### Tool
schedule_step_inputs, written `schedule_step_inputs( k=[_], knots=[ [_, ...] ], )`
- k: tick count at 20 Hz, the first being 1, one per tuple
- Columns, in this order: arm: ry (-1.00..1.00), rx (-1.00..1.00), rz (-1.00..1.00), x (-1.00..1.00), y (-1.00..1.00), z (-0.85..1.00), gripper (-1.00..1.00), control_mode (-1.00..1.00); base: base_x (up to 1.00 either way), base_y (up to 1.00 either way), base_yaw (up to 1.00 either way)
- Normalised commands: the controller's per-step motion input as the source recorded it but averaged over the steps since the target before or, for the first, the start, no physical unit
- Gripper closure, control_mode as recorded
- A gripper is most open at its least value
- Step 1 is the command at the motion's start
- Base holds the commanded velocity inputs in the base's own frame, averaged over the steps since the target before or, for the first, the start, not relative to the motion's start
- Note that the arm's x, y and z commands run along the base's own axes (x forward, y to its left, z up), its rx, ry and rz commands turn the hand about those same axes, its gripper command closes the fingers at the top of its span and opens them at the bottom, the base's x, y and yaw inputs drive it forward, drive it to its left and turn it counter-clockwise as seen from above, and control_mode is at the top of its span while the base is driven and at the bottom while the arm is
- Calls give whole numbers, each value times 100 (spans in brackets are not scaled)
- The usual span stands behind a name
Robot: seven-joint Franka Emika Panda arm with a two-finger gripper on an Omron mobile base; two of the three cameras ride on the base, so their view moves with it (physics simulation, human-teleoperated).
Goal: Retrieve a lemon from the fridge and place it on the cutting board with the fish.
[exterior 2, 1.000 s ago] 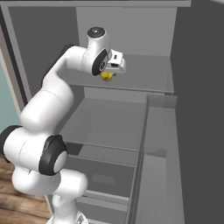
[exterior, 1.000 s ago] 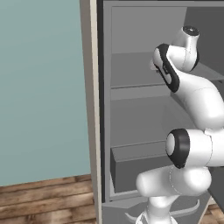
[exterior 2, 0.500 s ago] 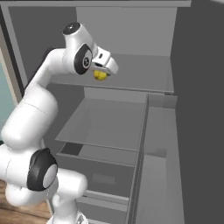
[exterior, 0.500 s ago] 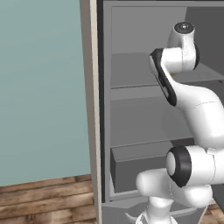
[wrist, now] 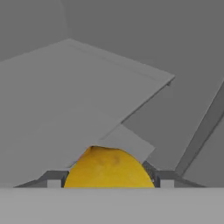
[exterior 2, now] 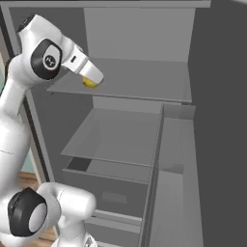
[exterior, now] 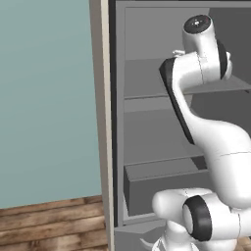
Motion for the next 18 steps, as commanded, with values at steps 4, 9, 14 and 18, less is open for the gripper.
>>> schedule_step_inputs(
  k=[4,9,14,18],
  knots=[
    [3,0,1,-97,0,19,100,-100,0,0,0],
    [0,4,17,-100,0,-11,100,-100,0,0,0],
    [-5,9,24,-92,0,-68,100,-100,0,0,0],
    [-7,3,24,-86,6,-66,100,-100,0,0,0]
  ],
)
